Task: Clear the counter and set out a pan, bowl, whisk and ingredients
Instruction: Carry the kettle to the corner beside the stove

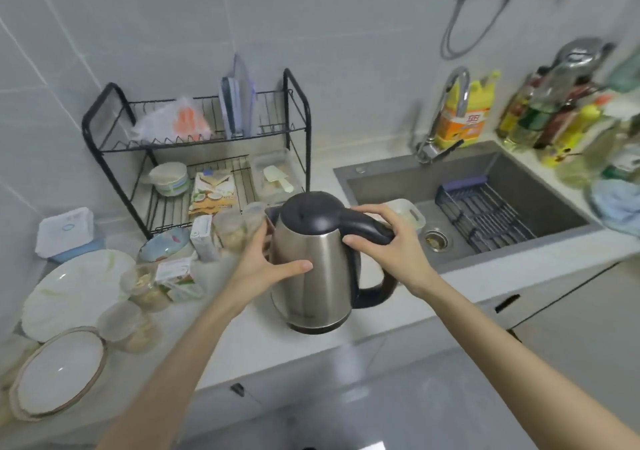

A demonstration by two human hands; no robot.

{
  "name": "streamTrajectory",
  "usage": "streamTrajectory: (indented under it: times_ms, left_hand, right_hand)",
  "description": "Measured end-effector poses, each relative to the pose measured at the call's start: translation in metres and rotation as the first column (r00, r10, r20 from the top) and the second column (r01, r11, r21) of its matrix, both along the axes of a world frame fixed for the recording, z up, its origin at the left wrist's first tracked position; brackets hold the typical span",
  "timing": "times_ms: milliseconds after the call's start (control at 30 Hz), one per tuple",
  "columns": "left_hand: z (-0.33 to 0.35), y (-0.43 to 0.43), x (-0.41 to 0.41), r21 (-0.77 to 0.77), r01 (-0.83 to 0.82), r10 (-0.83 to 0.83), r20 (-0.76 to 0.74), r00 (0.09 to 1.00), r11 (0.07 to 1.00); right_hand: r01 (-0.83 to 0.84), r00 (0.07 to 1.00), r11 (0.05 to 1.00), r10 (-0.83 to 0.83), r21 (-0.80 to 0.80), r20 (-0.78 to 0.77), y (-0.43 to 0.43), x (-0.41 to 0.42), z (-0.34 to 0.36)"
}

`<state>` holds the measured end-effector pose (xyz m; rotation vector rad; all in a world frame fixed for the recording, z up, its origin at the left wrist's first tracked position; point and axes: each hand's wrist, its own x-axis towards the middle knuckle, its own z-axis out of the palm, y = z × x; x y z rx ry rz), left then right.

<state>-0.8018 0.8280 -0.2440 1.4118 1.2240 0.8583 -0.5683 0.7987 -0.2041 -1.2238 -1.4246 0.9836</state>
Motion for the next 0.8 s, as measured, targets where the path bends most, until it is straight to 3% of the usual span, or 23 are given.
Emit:
streamTrajectory:
  times_ms: [200,400,667,800]
  left_hand:
    - [0.029,0.02,0.129,0.098,0.246,-0.246,-0.015,0.969,0.964]
    - [0.044,0.008,0.291,0.135,0.486,-0.487,-0.022,0.873,0.864]
    - [0.063,-0.068,0.511,0.151,0.739,-0.747,-0.006,0.665,0.657]
    - [0.072,-0.127,0.615,0.193,0.844,-0.859,-0.008,0.512,0.501]
  right_hand:
    - [0.268,0.964,0.963,-0.267,0.04,-0.02,-0.037,0.114,0.022]
    - [0.514,0.858,0.856,-0.514,0.059,-0.009,-0.102,0.248,0.037]
    - [0.766,0.641,0.638,-0.768,0.076,-0.011,-0.229,0.41,0.051]
    - [0.886,0.462,0.461,-0.887,0.055,-0.011,-0.309,0.475,0.053]
